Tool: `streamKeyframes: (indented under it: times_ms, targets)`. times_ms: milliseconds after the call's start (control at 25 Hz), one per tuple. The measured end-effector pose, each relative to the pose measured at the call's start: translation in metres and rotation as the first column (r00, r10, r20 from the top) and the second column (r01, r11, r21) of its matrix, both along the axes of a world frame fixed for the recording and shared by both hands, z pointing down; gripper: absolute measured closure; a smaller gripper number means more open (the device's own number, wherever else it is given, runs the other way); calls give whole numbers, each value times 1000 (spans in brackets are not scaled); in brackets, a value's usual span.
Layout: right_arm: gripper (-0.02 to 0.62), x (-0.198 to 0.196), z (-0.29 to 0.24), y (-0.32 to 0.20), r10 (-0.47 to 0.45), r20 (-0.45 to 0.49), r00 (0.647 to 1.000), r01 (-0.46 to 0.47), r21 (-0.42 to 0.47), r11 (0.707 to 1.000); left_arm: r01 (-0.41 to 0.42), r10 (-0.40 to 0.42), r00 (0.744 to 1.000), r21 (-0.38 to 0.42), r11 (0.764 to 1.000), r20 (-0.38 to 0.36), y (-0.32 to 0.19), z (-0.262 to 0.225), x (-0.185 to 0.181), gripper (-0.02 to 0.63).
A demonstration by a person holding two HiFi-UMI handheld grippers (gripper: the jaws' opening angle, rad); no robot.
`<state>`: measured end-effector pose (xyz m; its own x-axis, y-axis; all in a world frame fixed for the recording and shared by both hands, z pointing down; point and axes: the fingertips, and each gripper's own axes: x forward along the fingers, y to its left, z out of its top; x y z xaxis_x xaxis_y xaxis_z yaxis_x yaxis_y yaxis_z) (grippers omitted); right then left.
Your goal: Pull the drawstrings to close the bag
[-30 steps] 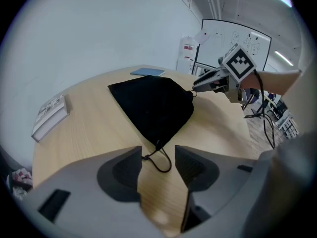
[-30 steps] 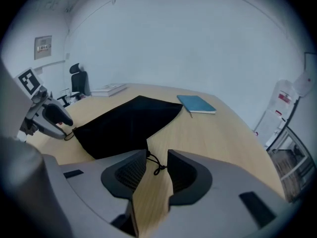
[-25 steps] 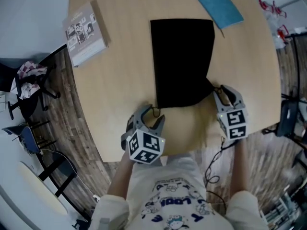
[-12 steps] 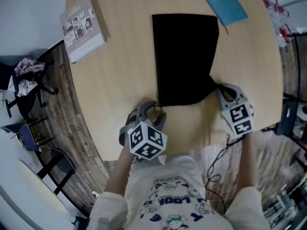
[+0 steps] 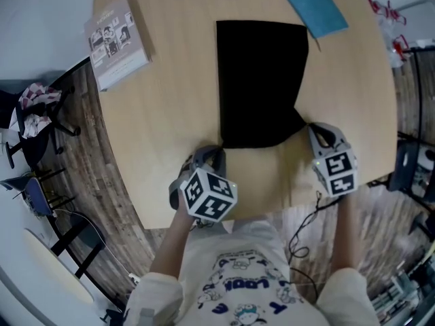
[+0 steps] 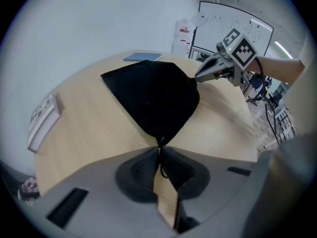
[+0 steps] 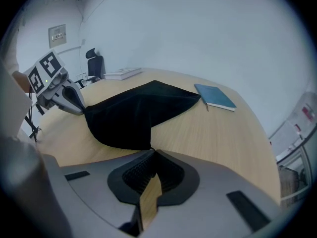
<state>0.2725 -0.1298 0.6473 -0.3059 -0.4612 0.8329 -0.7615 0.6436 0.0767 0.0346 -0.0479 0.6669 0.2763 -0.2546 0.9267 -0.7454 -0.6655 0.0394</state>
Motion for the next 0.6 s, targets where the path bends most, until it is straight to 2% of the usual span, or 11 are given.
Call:
streamKeyframes:
  times_ms: [200,360,600]
  targets:
    - [589,5,-9,2,74,-47,996,-73,28,997,126,-126,992,14,992,31,-7,-6,-20,583]
    - [589,8,-18,3,148,-101,984,-140,79,987,247,-247,969,15,969,-27,-17,-19,-36,583]
    - [589,11,-44,-3,271,-93,958,-256,148,955,303,-300,953,69,951,-48,-32,-44,-54,583]
